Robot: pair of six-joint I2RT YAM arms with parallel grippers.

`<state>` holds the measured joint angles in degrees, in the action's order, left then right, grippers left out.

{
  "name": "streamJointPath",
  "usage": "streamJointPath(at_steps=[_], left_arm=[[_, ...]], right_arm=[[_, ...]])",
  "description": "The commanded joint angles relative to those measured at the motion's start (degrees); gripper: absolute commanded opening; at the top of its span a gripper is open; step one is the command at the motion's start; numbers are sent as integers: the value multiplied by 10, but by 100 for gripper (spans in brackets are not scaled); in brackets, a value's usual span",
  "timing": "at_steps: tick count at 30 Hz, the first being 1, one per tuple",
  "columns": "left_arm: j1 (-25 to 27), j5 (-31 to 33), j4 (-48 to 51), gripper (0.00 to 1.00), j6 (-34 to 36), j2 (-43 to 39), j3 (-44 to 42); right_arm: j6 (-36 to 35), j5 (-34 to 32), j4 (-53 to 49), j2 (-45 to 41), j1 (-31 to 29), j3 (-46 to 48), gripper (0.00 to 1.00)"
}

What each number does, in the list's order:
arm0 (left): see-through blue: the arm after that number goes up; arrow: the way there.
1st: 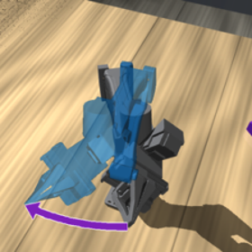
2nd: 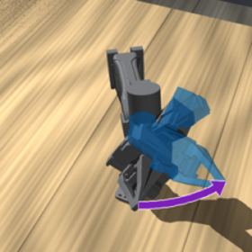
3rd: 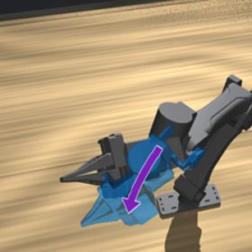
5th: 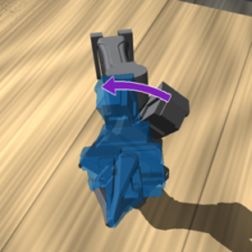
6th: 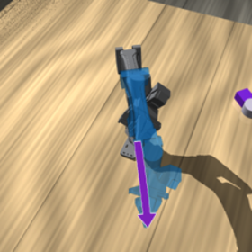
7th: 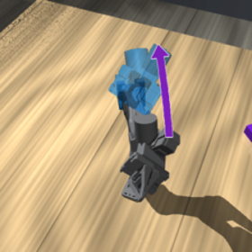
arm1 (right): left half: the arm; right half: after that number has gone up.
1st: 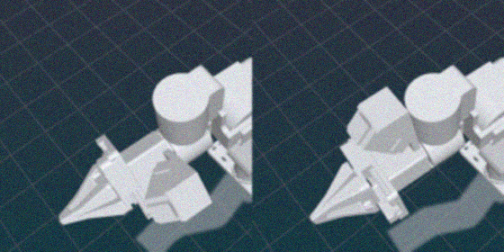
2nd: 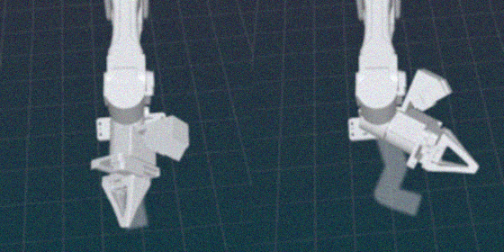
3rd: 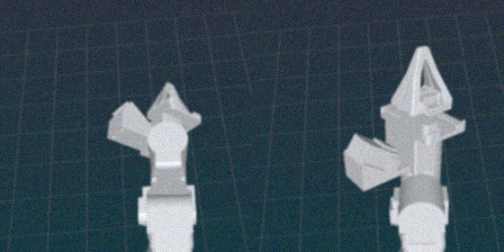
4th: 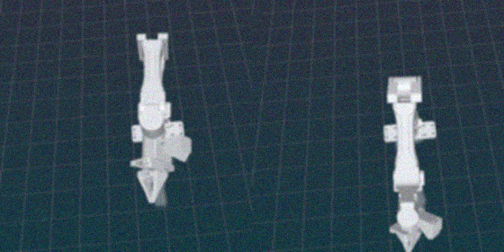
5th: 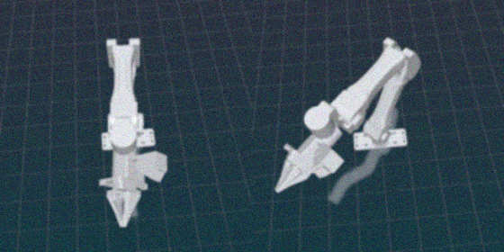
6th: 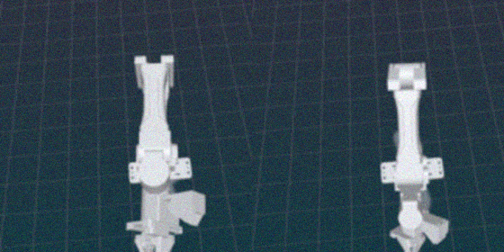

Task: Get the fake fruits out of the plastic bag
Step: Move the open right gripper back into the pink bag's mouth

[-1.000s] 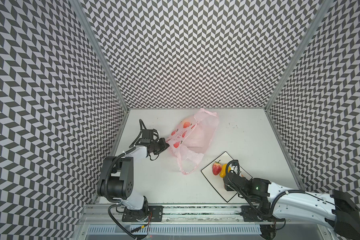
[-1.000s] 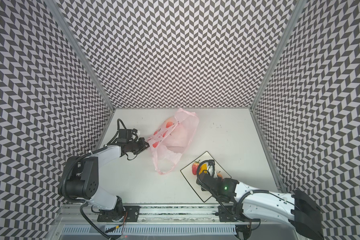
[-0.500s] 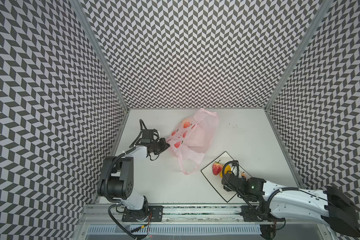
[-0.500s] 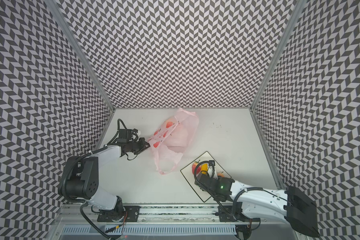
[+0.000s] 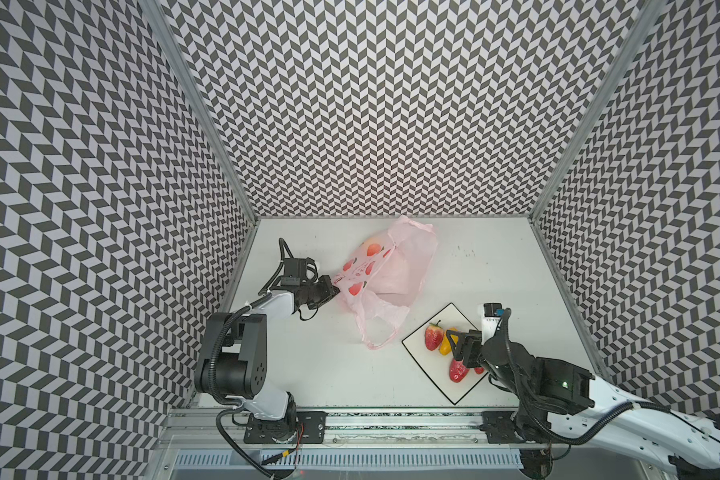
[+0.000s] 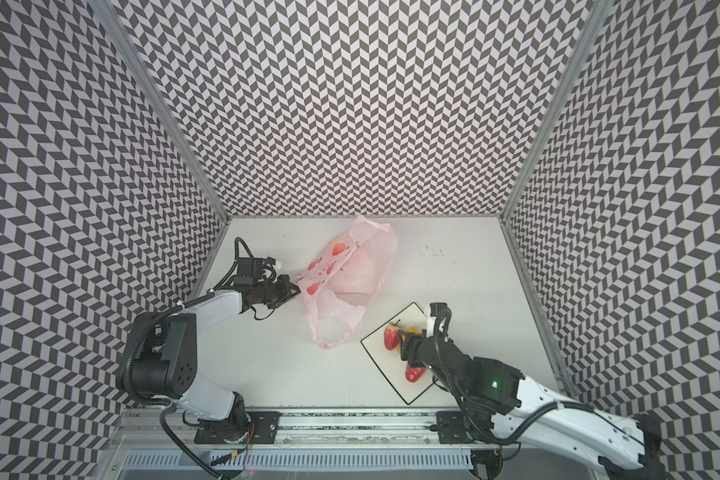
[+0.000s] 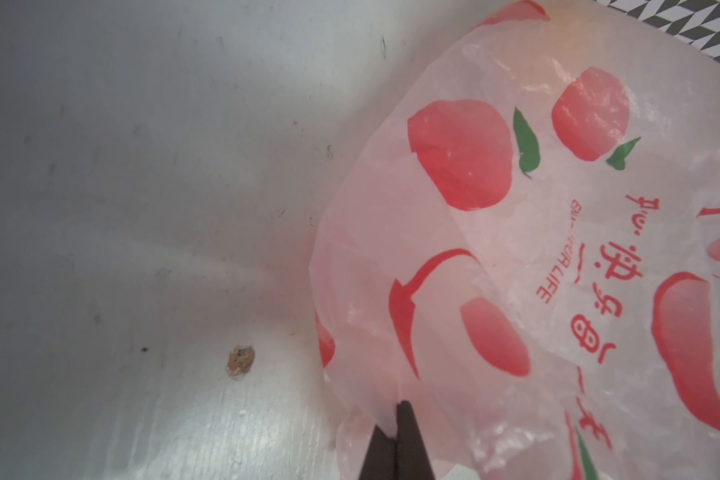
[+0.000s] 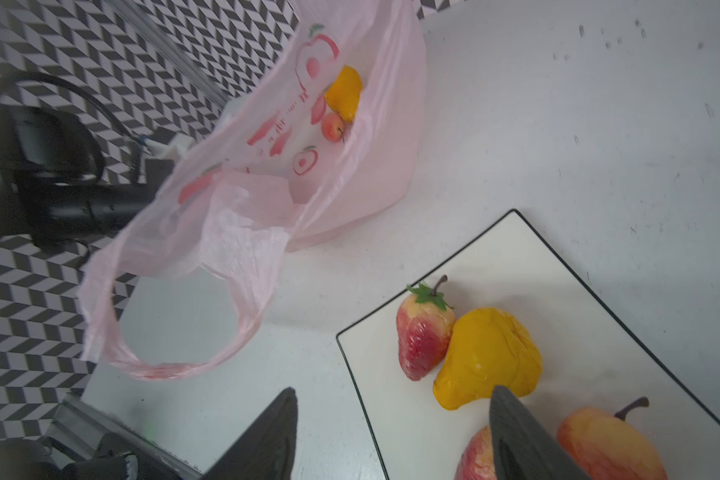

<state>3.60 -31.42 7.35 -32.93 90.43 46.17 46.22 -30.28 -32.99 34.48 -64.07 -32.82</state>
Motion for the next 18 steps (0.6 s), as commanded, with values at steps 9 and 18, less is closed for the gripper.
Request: streamJointPath(at_steps=[9, 18], left_arm=[[-3, -14, -1, 0, 2, -1, 17], [-3, -18, 4, 0, 4, -4, 22]], right_arm=[[-235, 33, 282, 139, 0, -64, 65], [-234, 71, 356, 340, 38, -132, 49]])
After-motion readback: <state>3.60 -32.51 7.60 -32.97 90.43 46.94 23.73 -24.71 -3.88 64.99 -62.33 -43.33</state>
